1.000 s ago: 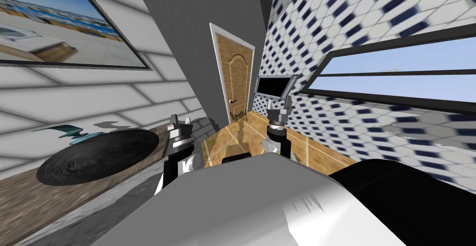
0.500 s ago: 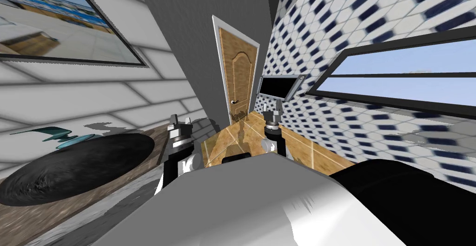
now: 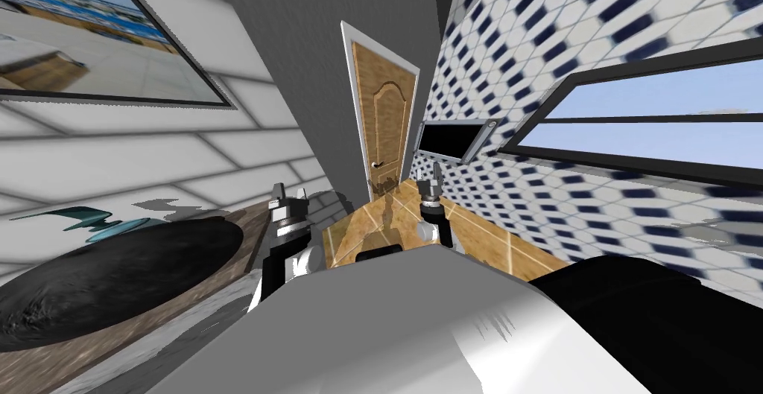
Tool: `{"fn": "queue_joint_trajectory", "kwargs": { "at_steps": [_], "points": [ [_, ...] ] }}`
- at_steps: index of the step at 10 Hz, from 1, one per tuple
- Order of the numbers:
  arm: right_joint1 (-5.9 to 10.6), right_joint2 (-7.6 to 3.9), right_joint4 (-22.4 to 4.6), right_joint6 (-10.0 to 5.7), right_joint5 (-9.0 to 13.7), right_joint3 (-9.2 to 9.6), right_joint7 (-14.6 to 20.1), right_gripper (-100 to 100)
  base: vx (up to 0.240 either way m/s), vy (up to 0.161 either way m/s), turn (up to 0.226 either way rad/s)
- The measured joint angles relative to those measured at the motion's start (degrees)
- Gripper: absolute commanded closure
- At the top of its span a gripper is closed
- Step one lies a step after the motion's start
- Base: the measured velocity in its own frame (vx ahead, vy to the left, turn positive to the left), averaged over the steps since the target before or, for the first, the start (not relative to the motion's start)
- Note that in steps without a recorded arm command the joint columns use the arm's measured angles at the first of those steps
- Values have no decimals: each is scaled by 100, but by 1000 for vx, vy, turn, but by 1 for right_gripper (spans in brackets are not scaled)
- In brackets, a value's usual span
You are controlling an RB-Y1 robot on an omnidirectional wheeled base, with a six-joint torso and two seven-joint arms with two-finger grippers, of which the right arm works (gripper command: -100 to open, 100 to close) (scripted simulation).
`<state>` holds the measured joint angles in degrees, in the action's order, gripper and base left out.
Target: Pull the door open
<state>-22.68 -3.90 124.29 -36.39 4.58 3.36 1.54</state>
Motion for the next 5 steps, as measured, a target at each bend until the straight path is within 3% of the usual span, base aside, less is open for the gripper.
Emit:
{"fn": "queue_joint_trajectory", "kwargs": {
  "at_steps": [5],
  "points": [
    [243, -157, -687, -84, -84, 18, 152, -100, 98, -5, 55]
  ]
}}
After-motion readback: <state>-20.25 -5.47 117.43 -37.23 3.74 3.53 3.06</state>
